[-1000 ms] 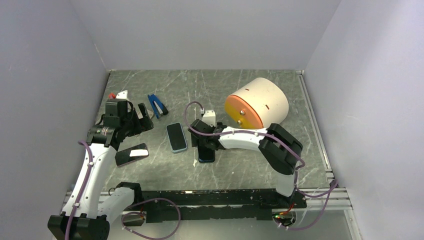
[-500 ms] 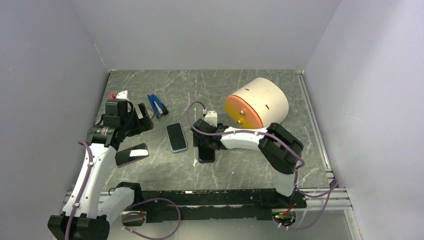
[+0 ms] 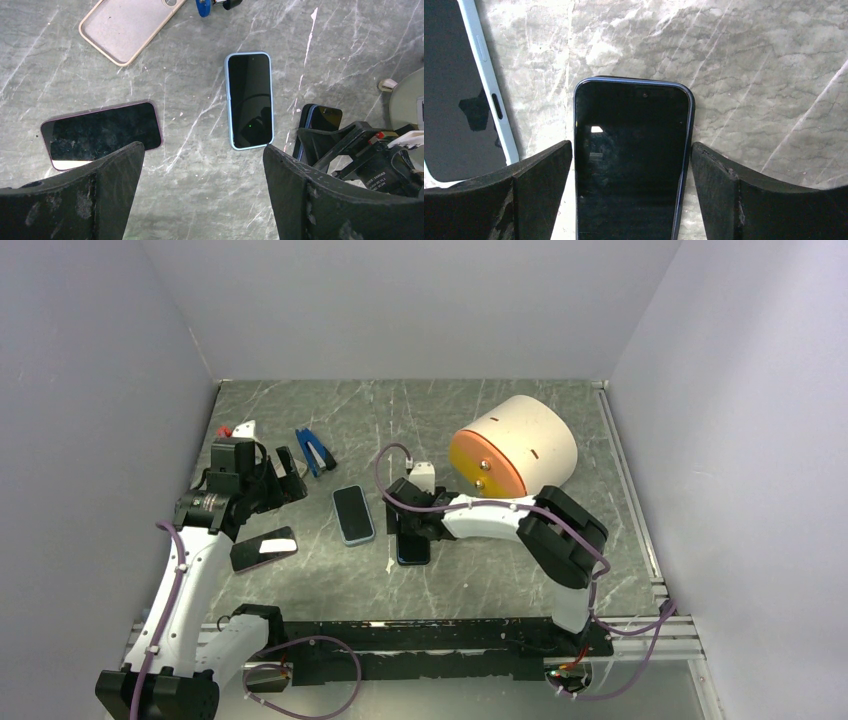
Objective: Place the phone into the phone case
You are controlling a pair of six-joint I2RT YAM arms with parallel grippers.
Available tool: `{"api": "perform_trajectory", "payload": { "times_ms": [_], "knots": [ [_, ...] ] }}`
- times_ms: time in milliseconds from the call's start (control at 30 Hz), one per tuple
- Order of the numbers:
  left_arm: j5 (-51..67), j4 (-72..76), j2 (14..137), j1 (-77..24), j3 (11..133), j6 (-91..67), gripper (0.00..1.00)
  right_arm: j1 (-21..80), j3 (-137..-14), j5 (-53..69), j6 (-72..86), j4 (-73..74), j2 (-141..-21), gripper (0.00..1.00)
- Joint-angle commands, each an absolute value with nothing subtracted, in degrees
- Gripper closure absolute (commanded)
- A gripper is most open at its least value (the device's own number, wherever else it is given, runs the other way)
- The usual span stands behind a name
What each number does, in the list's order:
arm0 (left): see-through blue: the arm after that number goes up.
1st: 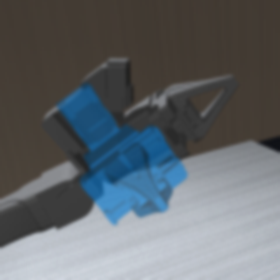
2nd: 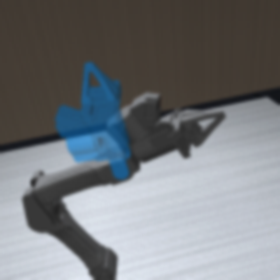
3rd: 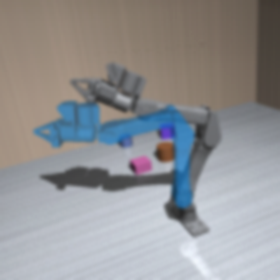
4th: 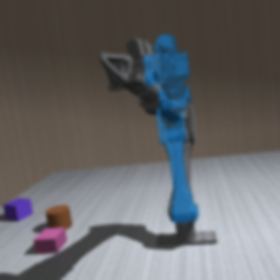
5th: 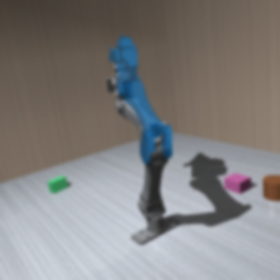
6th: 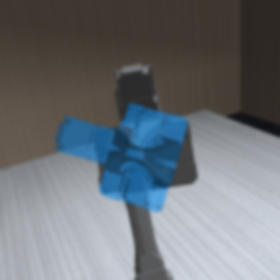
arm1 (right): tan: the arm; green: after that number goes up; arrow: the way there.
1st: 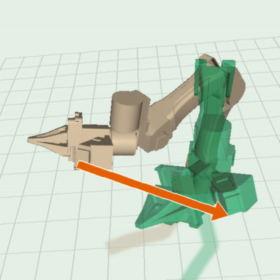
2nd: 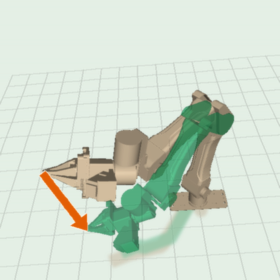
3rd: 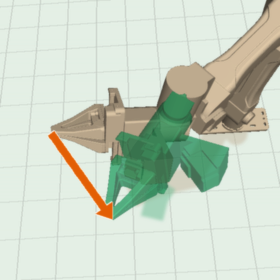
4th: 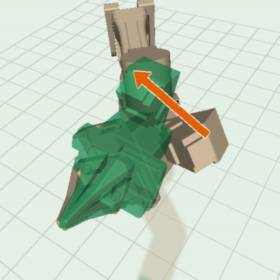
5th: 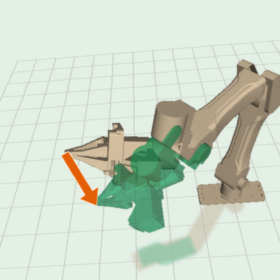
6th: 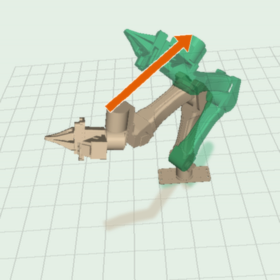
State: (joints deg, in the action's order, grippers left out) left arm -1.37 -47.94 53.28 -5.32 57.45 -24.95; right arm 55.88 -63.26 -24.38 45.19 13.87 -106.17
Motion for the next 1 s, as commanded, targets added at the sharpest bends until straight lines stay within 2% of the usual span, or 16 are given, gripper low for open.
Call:
{"api": "perform_trajectory", "payload": {
  "times_ms": [0, 767, 967],
  "knots": [
    [-1.2, -47.1, 52.5, -5.4, 59.1, -25.4, 0.07, 56.7, -64.2, -24.4, 45.4, 15.2, -105.7, 0.02],
    [-1.2, -47.1, 52.0, -5.4, 59.0, -25.4, 0.07, 62.3, -64.8, -27.2, 49.9, 23.8, -108.6, 0.05],
    [-1.2, -47.2, 51.9, -5.4, 58.9, -25.6, 0.07, 62.4, -64.2, -26.4, 49.0, 21.8, -108.5, 0.16]
  ]
}}
